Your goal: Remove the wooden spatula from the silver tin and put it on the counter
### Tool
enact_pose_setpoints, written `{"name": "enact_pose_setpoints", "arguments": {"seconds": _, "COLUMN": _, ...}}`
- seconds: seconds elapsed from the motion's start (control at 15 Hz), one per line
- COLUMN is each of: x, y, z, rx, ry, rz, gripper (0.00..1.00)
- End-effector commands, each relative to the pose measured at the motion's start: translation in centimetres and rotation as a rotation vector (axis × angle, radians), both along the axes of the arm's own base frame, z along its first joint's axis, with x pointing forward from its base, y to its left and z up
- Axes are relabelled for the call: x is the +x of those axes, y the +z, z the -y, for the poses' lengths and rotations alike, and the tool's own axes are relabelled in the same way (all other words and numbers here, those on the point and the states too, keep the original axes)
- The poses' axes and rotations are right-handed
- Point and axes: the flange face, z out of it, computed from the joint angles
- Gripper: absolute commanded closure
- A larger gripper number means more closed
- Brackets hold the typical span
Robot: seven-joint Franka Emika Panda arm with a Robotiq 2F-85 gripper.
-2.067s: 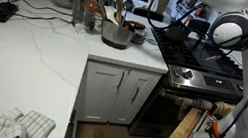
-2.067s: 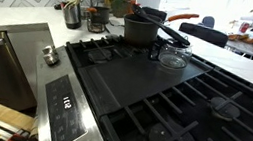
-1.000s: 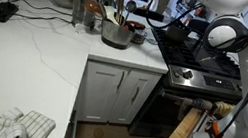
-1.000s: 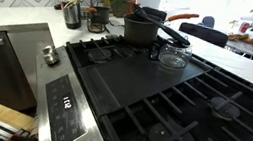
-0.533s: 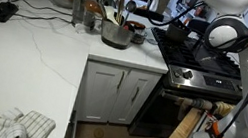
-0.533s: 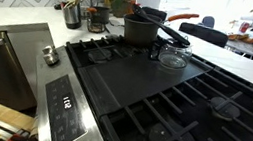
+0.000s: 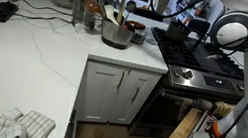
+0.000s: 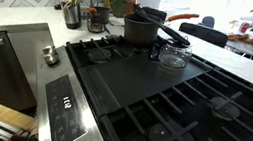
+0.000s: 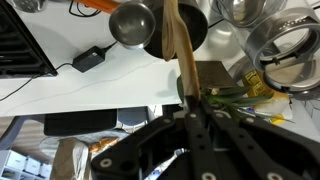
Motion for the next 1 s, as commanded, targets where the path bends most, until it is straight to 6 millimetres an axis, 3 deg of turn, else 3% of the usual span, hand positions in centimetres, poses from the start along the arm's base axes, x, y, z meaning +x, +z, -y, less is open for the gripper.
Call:
{"name": "enact_pose_setpoints", "arguments": {"seconds": 0.0, "x": -1.9, "y": 2.7, "z": -0.8, "rx": -0.009, "ry": -0.01, "rz": 0.018, "gripper": 0.99}}
{"name": "enact_pose_setpoints", "arguments": {"seconds": 0.4, "x": -4.4, "y": 5.8, "z": -1.1, "rx": -0.033, "ry": -0.027, "rz": 0.033, "gripper": 0.99}}
{"name": "enact_pose_setpoints", "arguments": {"seconds": 0.93, "x": -7.0, "y": 7.1, "z": 0.0, "rx": -0.054, "ry": -0.089, "rz": -0.048, "gripper": 0.99}}
